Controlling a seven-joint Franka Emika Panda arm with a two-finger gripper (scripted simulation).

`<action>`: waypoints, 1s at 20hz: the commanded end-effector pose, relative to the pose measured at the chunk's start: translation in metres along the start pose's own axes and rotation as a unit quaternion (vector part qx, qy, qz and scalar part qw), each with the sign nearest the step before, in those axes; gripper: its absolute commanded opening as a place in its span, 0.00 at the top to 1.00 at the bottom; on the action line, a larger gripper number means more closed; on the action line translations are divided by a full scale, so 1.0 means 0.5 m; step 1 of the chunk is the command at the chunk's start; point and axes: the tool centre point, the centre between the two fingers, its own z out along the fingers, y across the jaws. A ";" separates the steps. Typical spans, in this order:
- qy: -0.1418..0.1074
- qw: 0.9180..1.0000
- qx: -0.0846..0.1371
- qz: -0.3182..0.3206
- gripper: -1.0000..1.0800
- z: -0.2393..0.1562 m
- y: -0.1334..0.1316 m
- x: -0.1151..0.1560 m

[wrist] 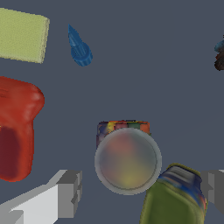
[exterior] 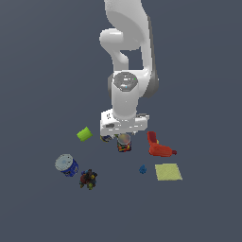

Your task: Pick up a designated object from a clutter of objects.

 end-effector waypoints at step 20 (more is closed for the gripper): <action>0.002 1.000 0.002 -0.009 0.04 0.115 -0.009 -0.005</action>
